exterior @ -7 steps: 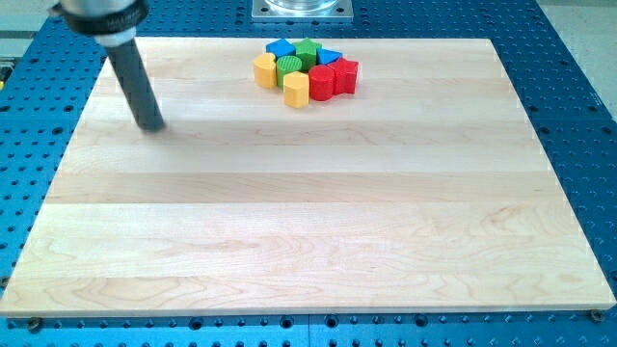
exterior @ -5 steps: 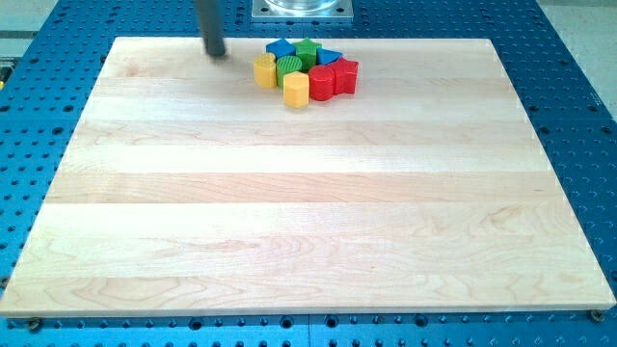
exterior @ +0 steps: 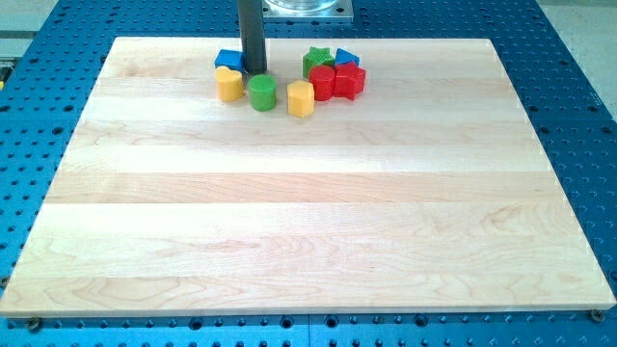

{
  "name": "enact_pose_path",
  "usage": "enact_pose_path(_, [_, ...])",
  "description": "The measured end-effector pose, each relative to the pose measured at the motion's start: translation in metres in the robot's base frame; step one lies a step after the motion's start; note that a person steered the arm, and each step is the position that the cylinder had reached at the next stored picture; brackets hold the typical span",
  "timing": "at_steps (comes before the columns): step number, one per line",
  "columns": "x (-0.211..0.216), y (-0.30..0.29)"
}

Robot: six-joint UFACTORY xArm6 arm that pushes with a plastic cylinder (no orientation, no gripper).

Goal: Separate blue cube and the yellow heart

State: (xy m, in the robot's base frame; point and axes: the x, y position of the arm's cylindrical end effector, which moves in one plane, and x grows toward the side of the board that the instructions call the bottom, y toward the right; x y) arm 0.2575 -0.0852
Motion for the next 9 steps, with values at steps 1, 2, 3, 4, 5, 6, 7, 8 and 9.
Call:
enact_pose_path(1, [-0.001,-0.025])
enact_pose_path(2, [0.0,-0.021])
enact_pose_path(3, [-0.011,-0.021])
enact_pose_path(4, [0.001,0.062])
enact_pose_path(5, [0.037,0.086])
enact_pose_path(6, [0.037,0.048])
enact_pose_path(7, [0.042,-0.01])
enact_pose_path(8, [0.052,-0.061])
enact_pose_path(9, [0.065,-0.095])
